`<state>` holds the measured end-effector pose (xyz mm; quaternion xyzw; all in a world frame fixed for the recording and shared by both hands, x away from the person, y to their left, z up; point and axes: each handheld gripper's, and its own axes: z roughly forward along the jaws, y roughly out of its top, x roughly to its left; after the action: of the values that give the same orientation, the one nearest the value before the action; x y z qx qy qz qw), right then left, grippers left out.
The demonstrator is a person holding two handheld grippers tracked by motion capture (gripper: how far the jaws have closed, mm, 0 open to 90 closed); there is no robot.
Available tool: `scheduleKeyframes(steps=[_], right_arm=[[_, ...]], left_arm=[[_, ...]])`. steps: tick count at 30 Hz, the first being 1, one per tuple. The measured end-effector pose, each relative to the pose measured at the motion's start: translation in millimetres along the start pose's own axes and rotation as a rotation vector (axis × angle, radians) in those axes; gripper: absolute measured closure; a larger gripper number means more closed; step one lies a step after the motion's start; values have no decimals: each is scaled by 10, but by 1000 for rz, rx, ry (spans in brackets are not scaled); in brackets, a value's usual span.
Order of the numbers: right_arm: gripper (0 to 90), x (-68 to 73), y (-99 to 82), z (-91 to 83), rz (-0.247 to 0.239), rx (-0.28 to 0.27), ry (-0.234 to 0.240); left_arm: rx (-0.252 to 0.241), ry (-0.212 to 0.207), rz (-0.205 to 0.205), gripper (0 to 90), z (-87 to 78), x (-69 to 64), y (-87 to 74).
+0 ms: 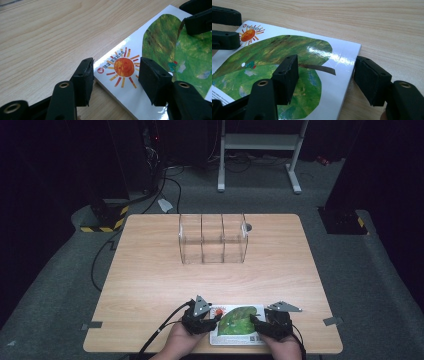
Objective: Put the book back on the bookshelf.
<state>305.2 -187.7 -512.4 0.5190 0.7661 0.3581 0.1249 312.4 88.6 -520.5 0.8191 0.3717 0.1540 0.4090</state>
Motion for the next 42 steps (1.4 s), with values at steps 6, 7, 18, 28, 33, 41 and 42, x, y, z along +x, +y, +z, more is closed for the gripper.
scheduleKeyframes(steps=[6, 7, 18, 28, 33, 41, 42], right_arm=[[362, -13, 91, 96, 15, 0, 13], [362, -7, 121, 125, 18, 3, 15], [358, 160, 376, 402, -24, -1, 15], [287, 141, 149, 150, -15, 6, 28], [337, 151, 92, 126, -11, 35, 59], [352, 319, 212, 278, -35, 37, 63], [352, 337, 224, 296, -32, 36, 65]], left_arm=[[4, 20, 10, 462, -3, 75, 12], [4, 26, 7, 463, -4, 106, 16], [-1, 64, -41, 471, -69, 375, -24], [-3, 27, -120, 306, -168, 258, -66], [30, 26, -119, 281, -114, 194, -98], [37, 53, -133, 332, -194, 356, -126], [33, 69, -130, 343, -210, 390, -129]])
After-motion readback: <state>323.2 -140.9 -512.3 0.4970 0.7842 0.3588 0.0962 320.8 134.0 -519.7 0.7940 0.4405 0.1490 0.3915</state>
